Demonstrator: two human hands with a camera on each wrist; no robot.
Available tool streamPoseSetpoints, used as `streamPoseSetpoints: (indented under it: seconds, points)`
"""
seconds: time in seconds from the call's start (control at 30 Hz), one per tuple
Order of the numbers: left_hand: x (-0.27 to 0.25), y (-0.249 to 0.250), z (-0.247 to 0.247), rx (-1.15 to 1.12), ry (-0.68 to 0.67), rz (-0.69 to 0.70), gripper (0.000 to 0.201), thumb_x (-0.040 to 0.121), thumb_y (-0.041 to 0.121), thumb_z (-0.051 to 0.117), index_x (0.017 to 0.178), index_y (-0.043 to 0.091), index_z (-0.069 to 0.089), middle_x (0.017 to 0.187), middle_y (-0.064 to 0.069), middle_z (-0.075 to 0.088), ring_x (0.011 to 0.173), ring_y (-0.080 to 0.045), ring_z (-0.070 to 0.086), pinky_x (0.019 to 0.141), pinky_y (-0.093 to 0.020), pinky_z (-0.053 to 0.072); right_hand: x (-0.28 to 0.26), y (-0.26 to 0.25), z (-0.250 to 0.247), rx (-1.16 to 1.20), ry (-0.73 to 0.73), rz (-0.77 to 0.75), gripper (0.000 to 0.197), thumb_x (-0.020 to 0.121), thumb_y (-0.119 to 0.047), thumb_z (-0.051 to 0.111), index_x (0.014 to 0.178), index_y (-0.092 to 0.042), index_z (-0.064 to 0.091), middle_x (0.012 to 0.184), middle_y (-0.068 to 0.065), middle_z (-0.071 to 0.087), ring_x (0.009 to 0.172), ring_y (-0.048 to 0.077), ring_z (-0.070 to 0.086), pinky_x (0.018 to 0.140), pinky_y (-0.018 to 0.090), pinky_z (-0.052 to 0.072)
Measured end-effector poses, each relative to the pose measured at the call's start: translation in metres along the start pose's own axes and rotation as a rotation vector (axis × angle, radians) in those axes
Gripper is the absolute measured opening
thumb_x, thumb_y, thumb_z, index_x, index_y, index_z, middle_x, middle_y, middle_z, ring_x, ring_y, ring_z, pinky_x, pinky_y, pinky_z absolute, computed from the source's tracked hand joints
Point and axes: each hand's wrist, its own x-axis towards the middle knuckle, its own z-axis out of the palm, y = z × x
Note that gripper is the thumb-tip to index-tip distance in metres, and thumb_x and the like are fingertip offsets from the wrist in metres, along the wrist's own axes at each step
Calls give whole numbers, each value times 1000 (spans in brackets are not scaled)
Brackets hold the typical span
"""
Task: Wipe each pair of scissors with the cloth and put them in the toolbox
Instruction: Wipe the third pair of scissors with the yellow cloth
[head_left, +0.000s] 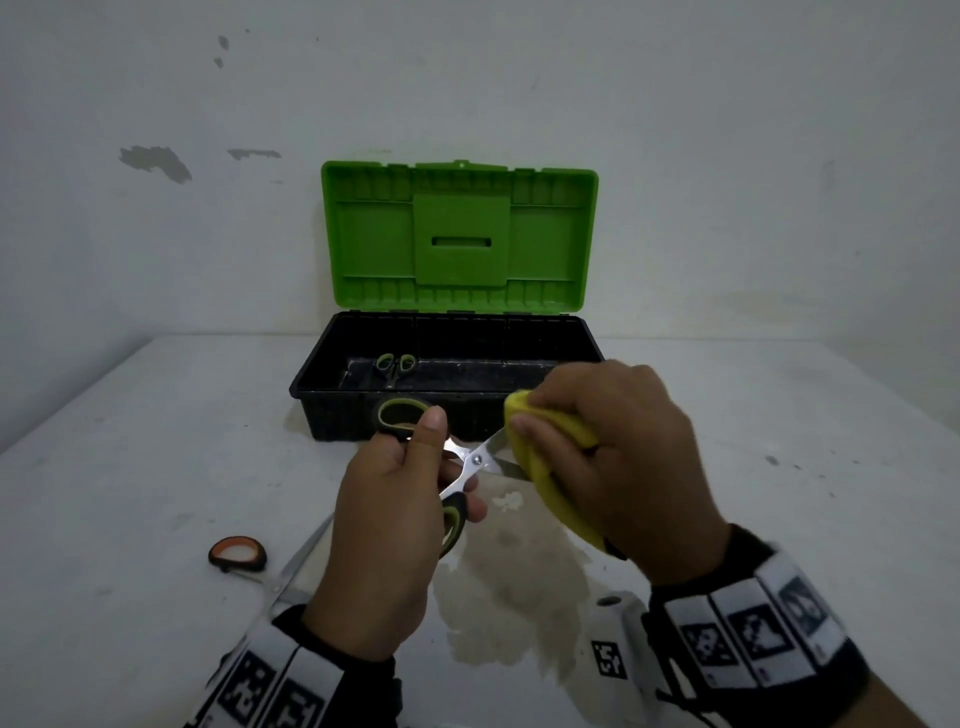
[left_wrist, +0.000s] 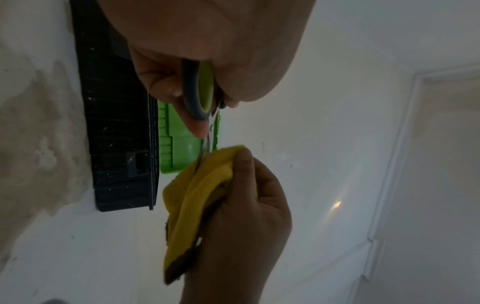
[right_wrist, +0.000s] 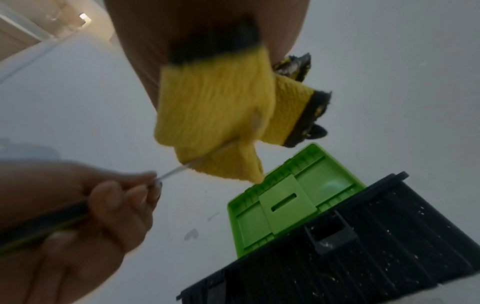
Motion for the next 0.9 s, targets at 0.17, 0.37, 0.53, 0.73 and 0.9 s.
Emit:
streamPoseSetpoints:
  seconds: [0.17, 0.37, 0.53, 0.73, 0.9]
  points:
    - [-3, 6, -4, -28, 37, -7, 38, 98, 39, 51, 78, 8, 57, 50, 9, 60, 43, -10, 61, 42, -21, 42, -14, -6, 13, 28, -186, -50, 37, 86, -48, 69, 106, -17, 72, 107, 1, 64, 94, 19, 58, 80, 39, 46]
    - [-1, 0, -4, -91, 49, -65, 35, 98, 40, 51, 90, 8, 62, 64, 0, 56, 48, -18, 64, 45, -26, 43, -25, -12, 17, -102, -156, -69, 31, 93, -39, 60, 113, -19, 72, 107, 5, 69, 94, 23, 62, 78, 45, 49]
    - [-1, -2, -5, -124, 36, -87, 35, 98, 39, 51, 92, 7, 63, 80, -18, 61, 49, -21, 65, 53, -33, 41, -21, -6, 8, -128, -165, -203, 23, 96, -28, 60, 111, -17, 74, 104, 3, 71, 88, 23, 62, 75, 40, 46]
    - [3, 4, -8, -147, 12, -72, 32, 99, 34, 51, 92, 5, 62, 80, -19, 58, 46, -22, 63, 51, -32, 44, -18, 6, 6, -114, -124, -148, 20, 95, -25, 63, 109, -17, 75, 103, 2, 72, 88, 25, 62, 73, 41, 44]
    - [4, 3, -11, -148, 14, -71, 32, 98, 33, 53, 87, 4, 62, 66, -14, 65, 48, -28, 63, 67, -45, 46, -16, 7, 4, -106, -131, -181, 19, 94, -24, 64, 108, -19, 75, 103, 0, 72, 86, 24, 62, 73, 38, 42]
